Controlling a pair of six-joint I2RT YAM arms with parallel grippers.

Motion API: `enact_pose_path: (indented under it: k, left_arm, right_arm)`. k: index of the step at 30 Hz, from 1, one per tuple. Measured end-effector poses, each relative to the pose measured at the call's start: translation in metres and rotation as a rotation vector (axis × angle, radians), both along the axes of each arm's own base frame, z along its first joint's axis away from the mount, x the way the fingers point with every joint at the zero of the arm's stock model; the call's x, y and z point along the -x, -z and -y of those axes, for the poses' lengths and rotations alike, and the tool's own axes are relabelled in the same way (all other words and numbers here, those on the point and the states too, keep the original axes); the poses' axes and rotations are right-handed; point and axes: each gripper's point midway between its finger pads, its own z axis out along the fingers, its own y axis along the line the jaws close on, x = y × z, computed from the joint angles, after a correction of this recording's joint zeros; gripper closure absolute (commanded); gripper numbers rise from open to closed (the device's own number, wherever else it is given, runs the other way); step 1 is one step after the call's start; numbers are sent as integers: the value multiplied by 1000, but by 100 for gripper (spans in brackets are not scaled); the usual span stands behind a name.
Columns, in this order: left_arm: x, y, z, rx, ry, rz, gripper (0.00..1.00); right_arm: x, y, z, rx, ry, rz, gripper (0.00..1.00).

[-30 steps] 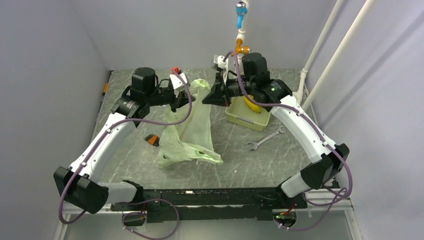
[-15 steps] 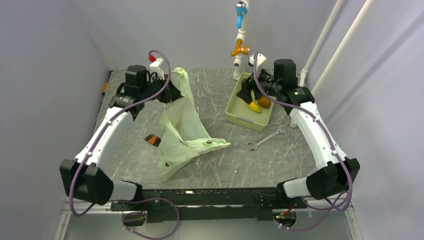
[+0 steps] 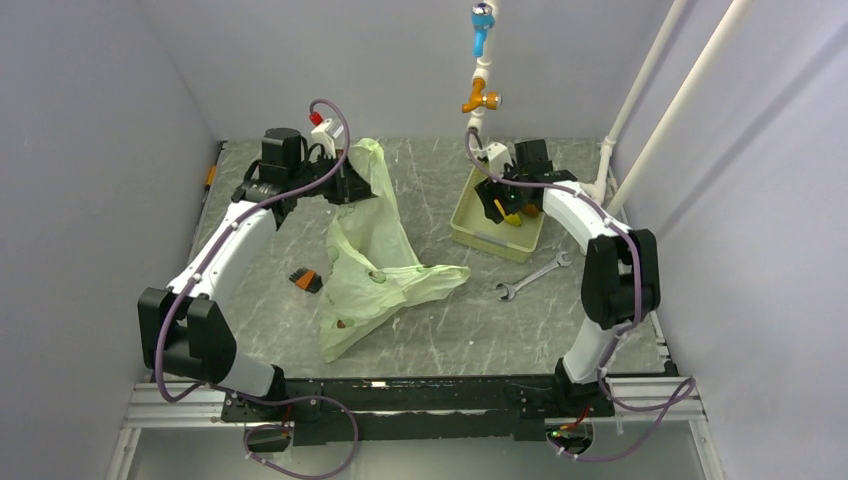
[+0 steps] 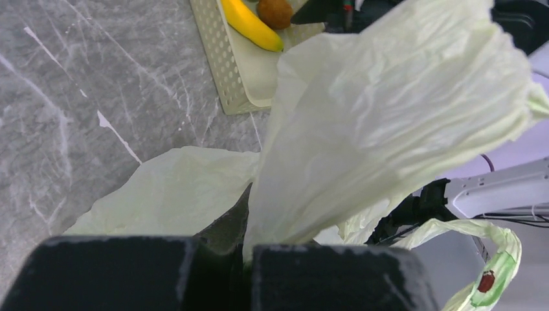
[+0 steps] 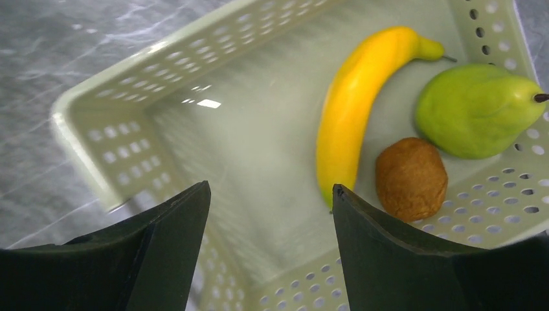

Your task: Place the fake fruits into the plastic bag and tie a complex knot

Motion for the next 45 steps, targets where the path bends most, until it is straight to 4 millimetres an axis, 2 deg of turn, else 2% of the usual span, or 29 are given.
enact_pose_path:
  k: [8, 12, 16, 20, 24, 28, 30, 32, 35, 37, 38, 40, 41, 42, 45]
  left_arm:
    - [0, 8, 5, 19, 37, -6, 100]
    - [-1, 17, 6, 23, 44, -24, 100]
    - [-5, 26, 8, 22, 47, -46, 100]
    - [-13, 32, 9, 20, 45, -63, 100]
    - [-16, 37, 10, 27, 37, -86, 100]
    - [-18, 37, 10, 37, 32, -99, 100]
    - [-18, 37, 10, 46, 30, -107, 100]
    - [-19, 35, 9, 61, 30, -116, 100]
    - [-23, 34, 6, 86, 23, -130, 100]
    - [-26, 36, 4, 104, 18, -148, 100]
    - [-28, 36, 4, 113, 16, -156, 100]
    - [-31, 38, 2, 132, 12, -175, 100]
    - [-32, 38, 1, 140, 12, -182, 100]
    - [-33, 38, 1, 151, 11, -192, 100]
    - [-33, 32, 3, 190, 18, -213, 100]
  right_arm:
    - [-55, 25, 27, 11, 74, -2, 26]
    - [-71, 38, 30, -12, 72, -14, 29]
    - [-76, 60, 23, -39, 50, -55, 38]
    - [-73, 80, 18, -51, 38, -103, 47]
    - [-72, 82, 16, -61, 34, -111, 52]
    - [-70, 84, 17, -54, 32, -113, 79]
    - [-70, 83, 18, -50, 29, -112, 88]
    - [-67, 79, 17, -57, 28, -114, 92]
    - [-56, 57, 12, -95, 13, -110, 98]
    - [-47, 20, 3, -151, -13, -70, 100]
    - [-44, 0, -1, -180, -28, -38, 100]
    - [-36, -54, -11, -244, -72, 60, 100]
    - [-24, -99, -18, -293, -115, 146, 100]
    - [-20, -110, -19, -304, -127, 168, 100]
    - [14, -183, -36, -374, -219, 337, 100]
